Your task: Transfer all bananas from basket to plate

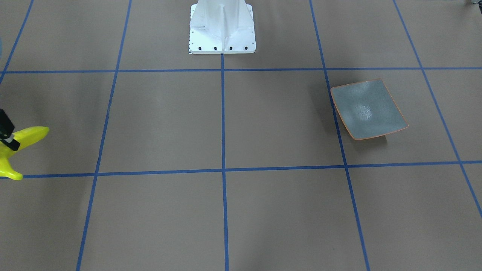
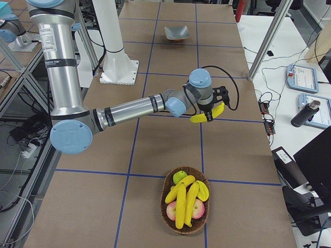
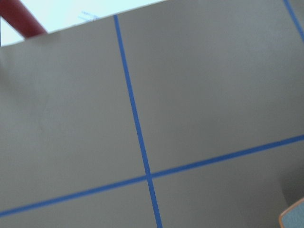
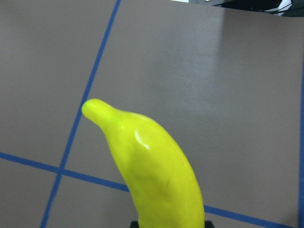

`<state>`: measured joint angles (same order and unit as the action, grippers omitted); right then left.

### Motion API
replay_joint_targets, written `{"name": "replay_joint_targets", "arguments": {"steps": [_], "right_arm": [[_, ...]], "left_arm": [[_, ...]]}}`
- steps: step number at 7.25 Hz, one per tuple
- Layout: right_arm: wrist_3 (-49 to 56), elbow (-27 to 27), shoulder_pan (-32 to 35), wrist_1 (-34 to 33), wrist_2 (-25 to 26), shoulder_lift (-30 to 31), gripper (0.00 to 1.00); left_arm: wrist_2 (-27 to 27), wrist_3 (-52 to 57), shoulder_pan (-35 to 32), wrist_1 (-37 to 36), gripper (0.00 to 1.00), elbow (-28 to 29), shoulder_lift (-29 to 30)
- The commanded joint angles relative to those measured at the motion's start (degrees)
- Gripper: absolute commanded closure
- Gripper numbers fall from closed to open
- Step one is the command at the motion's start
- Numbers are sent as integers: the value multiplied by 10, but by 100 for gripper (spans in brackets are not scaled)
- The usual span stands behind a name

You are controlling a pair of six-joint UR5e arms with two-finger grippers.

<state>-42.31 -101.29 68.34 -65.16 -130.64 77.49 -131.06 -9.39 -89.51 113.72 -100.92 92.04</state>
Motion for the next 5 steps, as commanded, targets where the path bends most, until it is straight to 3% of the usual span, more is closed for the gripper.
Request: {"name": "replay_joint_targets", "arguments": {"steps": [1,2,5], "right_arm": [[-167,-14,-76,0,32,-89,100],[-217,-18,-107,1,50,-113,100],[-325,-45,-186,1,114,-164,100]], "left_arm": [[-39,-75,21,122,0,5,1],[-74,-98,49,145,0,3,6],[-77,-297,121,257,0,-10,66]]}}
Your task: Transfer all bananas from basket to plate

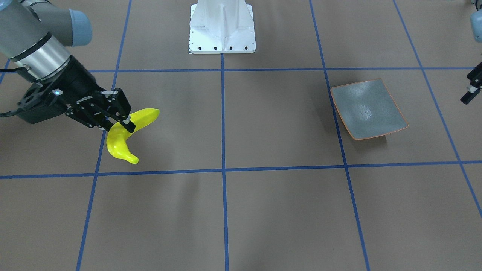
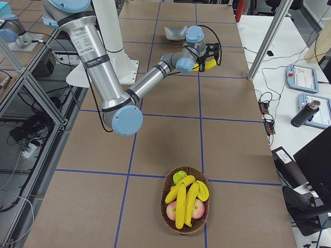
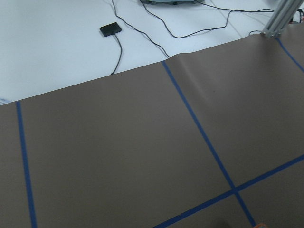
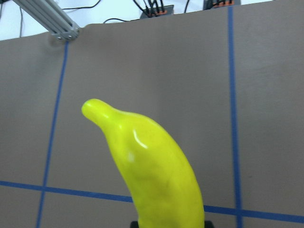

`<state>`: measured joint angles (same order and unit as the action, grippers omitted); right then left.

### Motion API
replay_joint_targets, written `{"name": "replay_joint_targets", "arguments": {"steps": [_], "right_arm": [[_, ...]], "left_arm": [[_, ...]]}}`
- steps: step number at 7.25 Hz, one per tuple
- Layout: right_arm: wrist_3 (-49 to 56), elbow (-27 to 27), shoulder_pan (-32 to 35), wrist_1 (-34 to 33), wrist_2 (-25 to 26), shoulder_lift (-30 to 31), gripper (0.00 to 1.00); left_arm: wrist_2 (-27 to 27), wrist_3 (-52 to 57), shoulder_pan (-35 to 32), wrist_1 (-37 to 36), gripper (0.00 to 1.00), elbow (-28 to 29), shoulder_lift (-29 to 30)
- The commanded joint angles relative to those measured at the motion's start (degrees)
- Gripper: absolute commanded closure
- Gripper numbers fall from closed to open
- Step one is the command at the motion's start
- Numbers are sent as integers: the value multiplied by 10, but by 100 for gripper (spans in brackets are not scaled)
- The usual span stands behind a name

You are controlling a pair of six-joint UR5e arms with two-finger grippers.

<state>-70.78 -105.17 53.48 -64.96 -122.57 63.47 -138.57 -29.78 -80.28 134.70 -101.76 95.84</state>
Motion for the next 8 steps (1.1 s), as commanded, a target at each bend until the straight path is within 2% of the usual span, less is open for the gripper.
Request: {"name": "replay_joint_targets", "arguments": {"steps": [1,3,6,8], "right_arm": [[-61,-4,-75,-2,72,-49,100],[-68,-10,-114,0,92,-80,100],[-71,-8,-134,-12,104,-113,100],[-70,-8,-137,-118,105,-159,100]], "left_arm": [[-1,-152,63,70,0,-3,50],[-2,-195,132,78,0,-8,99],[1,-254,224,80,0,-11,157],[3,-281,257,80,0,-15,171]]}}
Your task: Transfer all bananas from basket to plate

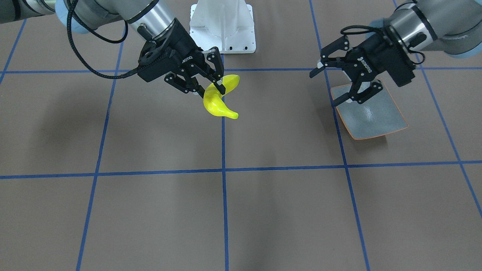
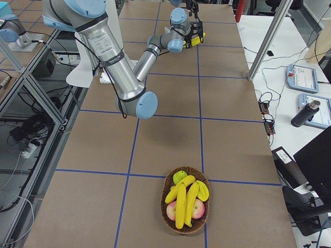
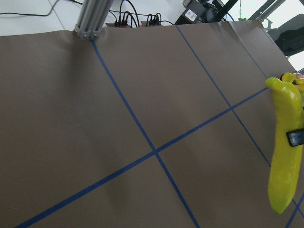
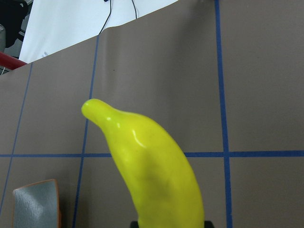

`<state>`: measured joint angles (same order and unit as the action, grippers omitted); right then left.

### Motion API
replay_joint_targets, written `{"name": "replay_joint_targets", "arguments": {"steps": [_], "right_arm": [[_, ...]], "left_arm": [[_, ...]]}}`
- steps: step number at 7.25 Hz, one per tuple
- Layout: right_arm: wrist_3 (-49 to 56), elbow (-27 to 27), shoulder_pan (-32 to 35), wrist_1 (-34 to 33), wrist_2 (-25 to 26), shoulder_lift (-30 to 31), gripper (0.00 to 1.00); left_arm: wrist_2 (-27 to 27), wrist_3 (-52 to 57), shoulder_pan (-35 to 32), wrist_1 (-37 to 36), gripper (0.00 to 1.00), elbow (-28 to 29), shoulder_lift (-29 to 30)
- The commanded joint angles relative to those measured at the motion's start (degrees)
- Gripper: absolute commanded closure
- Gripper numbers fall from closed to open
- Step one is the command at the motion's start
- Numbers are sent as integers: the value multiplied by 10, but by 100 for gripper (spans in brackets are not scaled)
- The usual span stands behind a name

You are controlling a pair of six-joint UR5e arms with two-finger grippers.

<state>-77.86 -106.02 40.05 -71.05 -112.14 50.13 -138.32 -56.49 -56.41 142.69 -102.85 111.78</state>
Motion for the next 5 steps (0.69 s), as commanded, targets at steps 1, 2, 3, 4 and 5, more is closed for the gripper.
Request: {"name": "replay_joint_targets", "arguments": {"steps": [1,2,3,4,5], "right_arm": [[2,0,-6,-76,1,-26,100],[2,0,-11,-89,7,-28,100],[2,0,-18,-90,12,-28,100],[1,0,-24,-89,17,-35,100],[1,-1,-29,-88,17,-43,100]], "left_arm": [[11,-14,30,0,0,-7,15],[32,-15,33,0,0,-11,19],[32,-15,45,0,0,-11,31],[38,-13,77,-1,1,-8,45],[57,-13,102,0,0,-6,52]]}}
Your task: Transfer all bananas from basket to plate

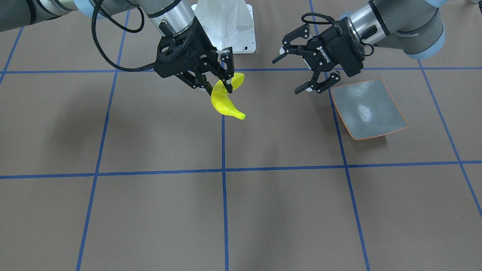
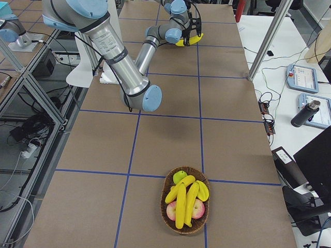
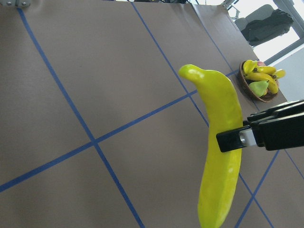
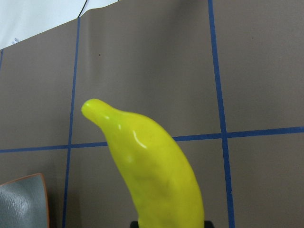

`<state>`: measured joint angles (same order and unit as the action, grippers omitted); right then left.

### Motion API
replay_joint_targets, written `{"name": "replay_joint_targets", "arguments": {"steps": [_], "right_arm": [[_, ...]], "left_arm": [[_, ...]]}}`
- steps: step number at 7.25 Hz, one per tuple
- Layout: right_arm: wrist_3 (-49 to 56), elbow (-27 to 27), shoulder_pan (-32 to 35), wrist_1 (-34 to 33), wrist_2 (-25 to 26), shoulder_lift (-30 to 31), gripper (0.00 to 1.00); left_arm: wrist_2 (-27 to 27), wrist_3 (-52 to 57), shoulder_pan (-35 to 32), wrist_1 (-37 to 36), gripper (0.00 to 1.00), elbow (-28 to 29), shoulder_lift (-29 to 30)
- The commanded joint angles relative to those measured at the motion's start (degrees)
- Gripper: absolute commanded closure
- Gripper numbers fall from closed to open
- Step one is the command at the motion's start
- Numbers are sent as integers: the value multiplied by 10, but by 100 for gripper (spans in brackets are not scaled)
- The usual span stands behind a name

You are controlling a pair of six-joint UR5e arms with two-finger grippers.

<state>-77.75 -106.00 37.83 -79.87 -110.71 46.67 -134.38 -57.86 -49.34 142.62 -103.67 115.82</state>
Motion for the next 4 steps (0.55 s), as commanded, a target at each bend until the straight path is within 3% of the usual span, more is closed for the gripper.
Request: {"name": "replay_joint_targets", "arguments": {"steps": [1,4], "right_arm": [[0,-6,-9,2,2,-10,100],[2,-12,-18,10,2,-14,100]], "left_arm": [[26,4,47,1,0,4,12],[25,4,76,1,1,1,13]]}}
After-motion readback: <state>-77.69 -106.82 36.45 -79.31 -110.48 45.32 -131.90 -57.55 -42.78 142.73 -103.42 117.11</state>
